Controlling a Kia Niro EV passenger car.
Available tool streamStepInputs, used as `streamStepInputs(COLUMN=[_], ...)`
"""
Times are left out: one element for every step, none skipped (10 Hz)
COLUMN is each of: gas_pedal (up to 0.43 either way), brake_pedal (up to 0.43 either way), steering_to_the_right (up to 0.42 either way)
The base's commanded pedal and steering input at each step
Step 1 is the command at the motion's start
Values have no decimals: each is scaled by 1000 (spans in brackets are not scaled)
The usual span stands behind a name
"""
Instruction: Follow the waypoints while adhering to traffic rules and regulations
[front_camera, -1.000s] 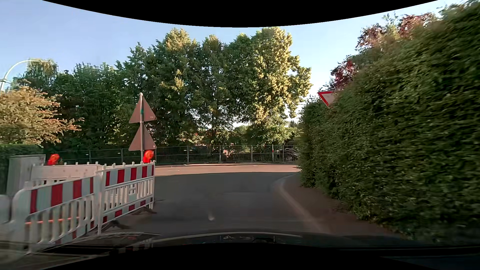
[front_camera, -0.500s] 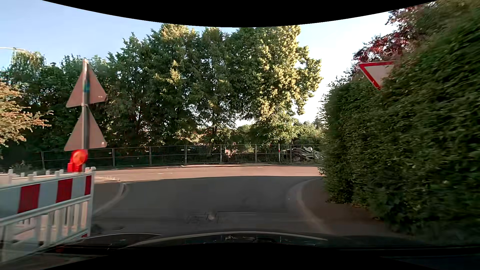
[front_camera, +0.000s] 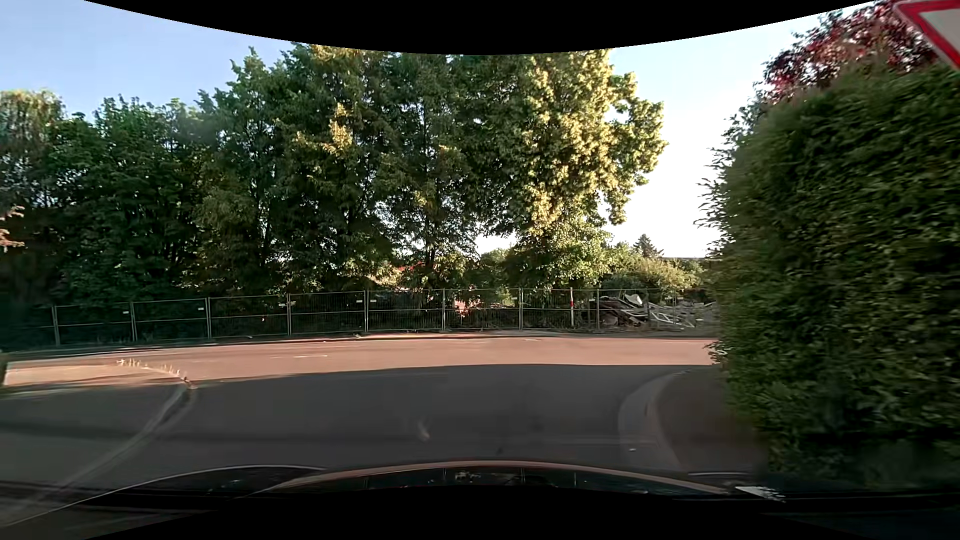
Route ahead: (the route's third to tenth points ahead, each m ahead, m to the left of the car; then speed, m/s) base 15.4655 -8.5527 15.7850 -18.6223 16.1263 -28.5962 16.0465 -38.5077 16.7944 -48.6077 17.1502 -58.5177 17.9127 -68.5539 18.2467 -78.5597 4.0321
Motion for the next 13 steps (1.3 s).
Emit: streamStepInputs(gas_pedal=[0,0,0,0,0,0,0,0,0,0,0,0,0], brake_pedal=[30,67,116,177,189,201,207,195,177,171,165,152,152], steering_to_the_right=[-30,-29,-26,-9,6,9,8,9,11,13,13,13,13])
